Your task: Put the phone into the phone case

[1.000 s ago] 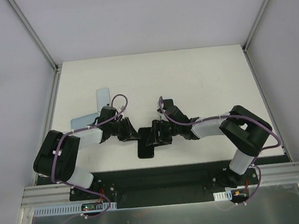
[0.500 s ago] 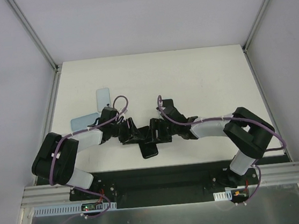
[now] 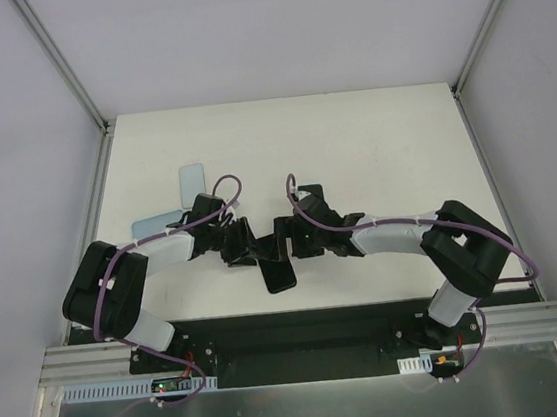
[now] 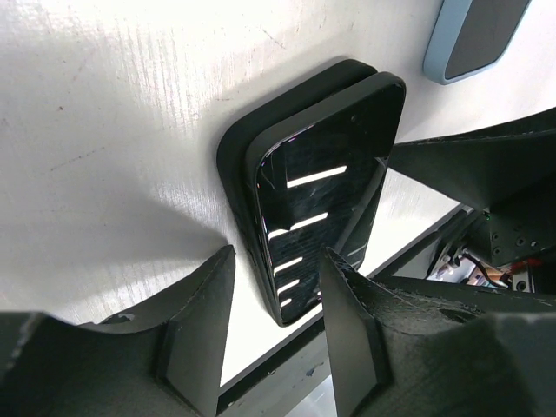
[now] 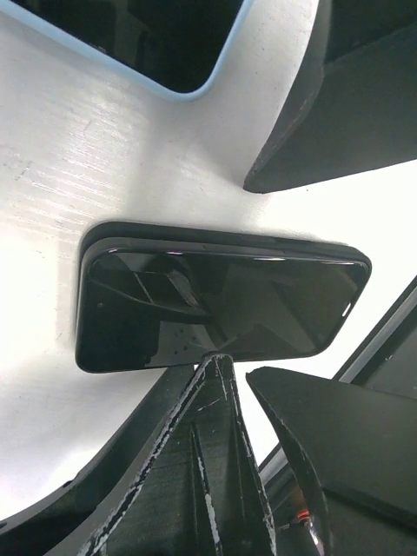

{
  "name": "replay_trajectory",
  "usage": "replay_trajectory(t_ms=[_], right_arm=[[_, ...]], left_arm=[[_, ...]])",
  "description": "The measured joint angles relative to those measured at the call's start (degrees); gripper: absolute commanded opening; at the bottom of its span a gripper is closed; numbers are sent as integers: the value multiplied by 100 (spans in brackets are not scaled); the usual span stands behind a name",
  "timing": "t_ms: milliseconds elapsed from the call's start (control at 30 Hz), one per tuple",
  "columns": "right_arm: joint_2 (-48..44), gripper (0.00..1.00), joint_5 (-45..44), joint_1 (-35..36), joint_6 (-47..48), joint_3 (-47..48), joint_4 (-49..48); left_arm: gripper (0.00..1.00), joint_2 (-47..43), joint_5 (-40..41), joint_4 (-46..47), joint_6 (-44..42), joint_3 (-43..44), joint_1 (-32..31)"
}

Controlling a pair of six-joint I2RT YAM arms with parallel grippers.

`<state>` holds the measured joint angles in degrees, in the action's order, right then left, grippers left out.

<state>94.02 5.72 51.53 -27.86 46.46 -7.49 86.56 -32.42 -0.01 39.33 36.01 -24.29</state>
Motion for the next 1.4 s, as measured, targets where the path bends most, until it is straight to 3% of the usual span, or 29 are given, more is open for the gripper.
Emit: replay_trajectory(t_ms=[200,533,733,1000,1400], right_arm=[[35,84,17,-46,229,74,72],[330,84,380,-70,289,289,-157],[376,85,737,-142,188,299,-240],[389,84,1674,-614,-407,-162,-1128],[452,79,2140,-866,-907,-693,-2240]], left_arm=[[40,9,17,-39,-118,4,0],[19,149,-52,-11,-144,17,2],[13,146,-275,306,-31,-160,92],[11,144,-605,881,249,-476,229],[11,190,-791,1266,459,-669,304]])
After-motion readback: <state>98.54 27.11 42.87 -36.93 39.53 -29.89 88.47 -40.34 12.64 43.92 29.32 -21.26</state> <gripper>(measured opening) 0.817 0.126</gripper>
